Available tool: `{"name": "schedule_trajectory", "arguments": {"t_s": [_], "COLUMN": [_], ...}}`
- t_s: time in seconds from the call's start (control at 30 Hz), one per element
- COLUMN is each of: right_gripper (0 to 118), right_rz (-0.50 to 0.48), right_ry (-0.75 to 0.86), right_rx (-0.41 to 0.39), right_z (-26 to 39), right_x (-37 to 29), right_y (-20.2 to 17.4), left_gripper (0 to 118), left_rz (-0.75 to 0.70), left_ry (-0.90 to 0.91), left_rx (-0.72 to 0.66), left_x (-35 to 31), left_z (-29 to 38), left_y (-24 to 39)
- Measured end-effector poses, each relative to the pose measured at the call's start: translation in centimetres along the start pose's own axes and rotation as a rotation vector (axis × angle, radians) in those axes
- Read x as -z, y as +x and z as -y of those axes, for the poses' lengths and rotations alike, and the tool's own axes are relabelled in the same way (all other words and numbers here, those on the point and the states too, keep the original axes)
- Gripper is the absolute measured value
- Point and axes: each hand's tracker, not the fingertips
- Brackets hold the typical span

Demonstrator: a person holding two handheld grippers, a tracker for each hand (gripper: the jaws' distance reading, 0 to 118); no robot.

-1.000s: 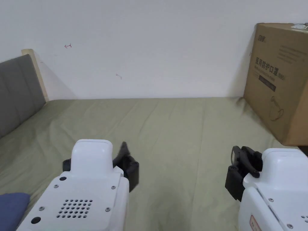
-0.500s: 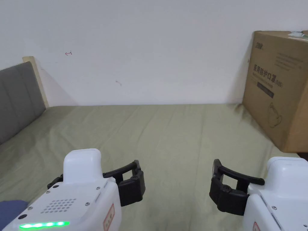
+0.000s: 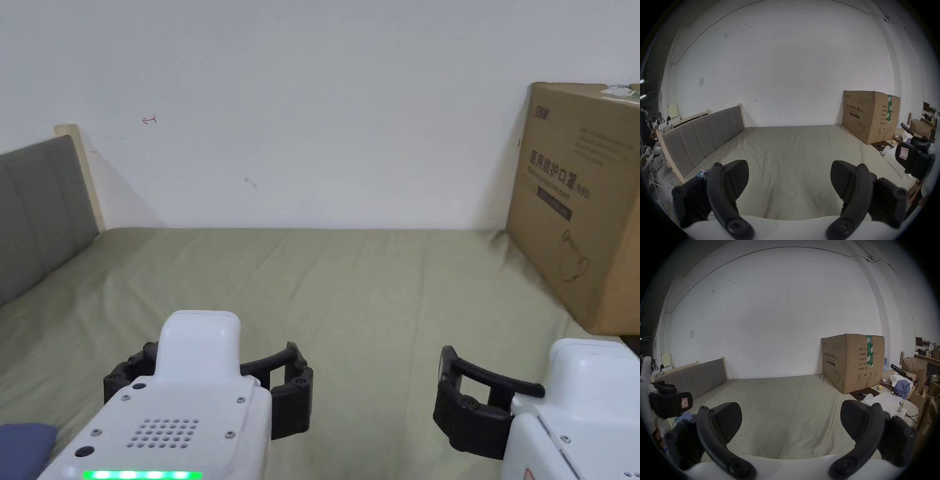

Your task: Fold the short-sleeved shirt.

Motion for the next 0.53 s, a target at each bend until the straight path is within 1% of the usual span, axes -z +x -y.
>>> {"name": "schedule_trajectory", "arguments": {"t_s": [0.1, 0.2, 0.37, 0.4, 0.53], "right_gripper": [118, 118, 118, 118, 118], "right_rz": [0.001, -0.002, -0.007, -0.006, -0.012], "right_ry": [-0.003, -0.010, -0.014, -0.013, -0.010], "right_rx": [-0.010, -0.017, -0.021, -0.023, -0.024], "right_z": [0.0, -2.0, -2.1, -2.1, -2.3], "right_x": [0.0, -1.0, -1.1, -1.0, -1.0], "right_y": [0.0, -1.8, -1.9, -1.9, -2.0], "left_gripper": [104, 104, 104, 104, 104], "left_rz": [0.018, 0.024, 0.032, 0.048, 0.042], "left_ry": [0.021, 0.020, 0.044, 0.046, 0.047], "left_rx": [0.025, 0.022, 0.002, 0.004, 0.016], "left_x": [-0.4, -0.2, -0.2, 0.1, 0.0], "left_z": [0.1, -0.3, -0.5, -0.4, -0.4], "left_y": [0.1, 0.3, 0.0, -0.2, -0.2]}}
